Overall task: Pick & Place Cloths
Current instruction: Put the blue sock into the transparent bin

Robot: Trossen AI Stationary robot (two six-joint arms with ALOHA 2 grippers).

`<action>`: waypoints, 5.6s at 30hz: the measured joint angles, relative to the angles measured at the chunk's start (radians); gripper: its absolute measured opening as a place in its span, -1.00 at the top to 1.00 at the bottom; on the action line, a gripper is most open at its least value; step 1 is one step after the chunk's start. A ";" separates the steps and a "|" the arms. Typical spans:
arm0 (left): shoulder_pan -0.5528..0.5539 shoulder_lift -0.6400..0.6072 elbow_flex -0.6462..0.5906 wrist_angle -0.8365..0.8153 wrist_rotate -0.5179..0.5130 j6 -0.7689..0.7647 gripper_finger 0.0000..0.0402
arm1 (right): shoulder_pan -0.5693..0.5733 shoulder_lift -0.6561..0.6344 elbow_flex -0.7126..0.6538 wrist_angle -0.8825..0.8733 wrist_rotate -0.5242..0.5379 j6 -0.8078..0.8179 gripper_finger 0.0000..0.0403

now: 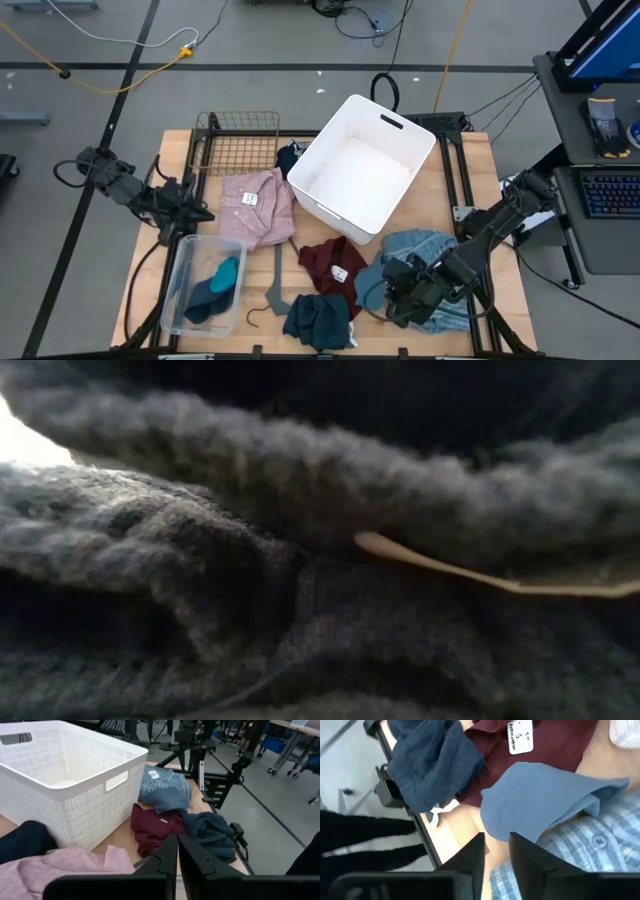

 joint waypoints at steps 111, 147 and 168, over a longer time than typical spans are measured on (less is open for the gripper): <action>0.000 0.139 -0.145 0.643 0.026 -0.038 0.82 | -0.261 -0.165 -0.290 1.216 0.037 -0.490 1.00; 0.163 0.783 -0.019 1.184 0.025 -0.189 -0.43 | -0.405 -0.128 -0.211 1.275 -0.022 -1.181 1.00; 0.248 0.977 0.113 1.190 0.134 -0.196 -0.43 | -0.404 -0.085 -0.211 1.281 -0.054 -1.180 1.00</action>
